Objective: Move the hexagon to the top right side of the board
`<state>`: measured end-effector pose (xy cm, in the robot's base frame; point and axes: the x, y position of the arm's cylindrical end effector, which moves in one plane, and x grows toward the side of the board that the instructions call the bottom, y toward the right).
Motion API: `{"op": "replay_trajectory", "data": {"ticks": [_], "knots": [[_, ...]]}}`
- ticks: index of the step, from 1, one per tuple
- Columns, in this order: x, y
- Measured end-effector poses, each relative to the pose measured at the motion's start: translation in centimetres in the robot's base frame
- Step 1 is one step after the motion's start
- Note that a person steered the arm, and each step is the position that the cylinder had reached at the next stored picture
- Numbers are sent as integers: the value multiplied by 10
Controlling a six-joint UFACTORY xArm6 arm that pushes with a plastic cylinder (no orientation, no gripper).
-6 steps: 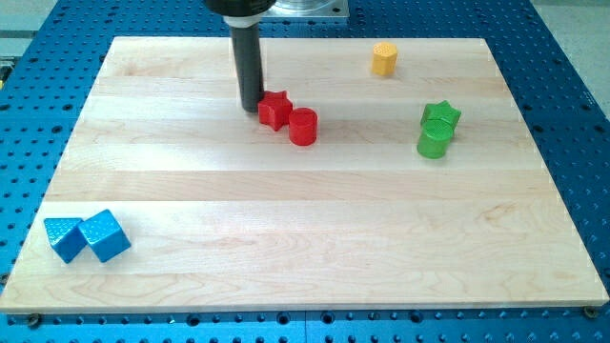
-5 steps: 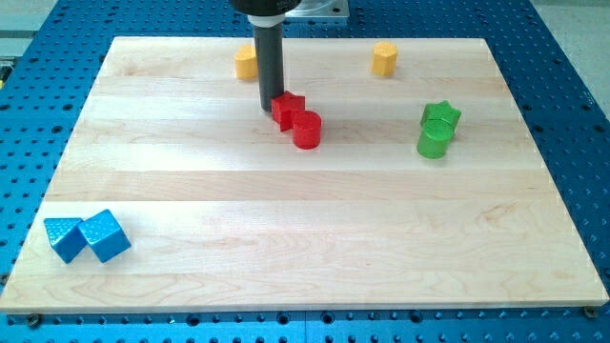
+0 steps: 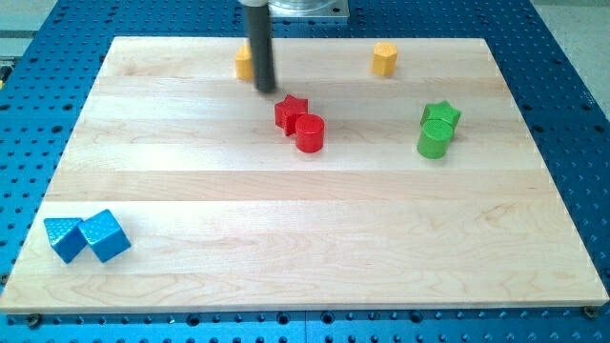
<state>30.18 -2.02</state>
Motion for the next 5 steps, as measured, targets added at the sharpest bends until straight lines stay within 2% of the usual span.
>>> {"op": "replay_trajectory", "data": {"ticks": [1, 2, 3, 4, 5], "knots": [[-6, 87], [-33, 122], [-37, 96], [-51, 107], [-58, 153]]}}
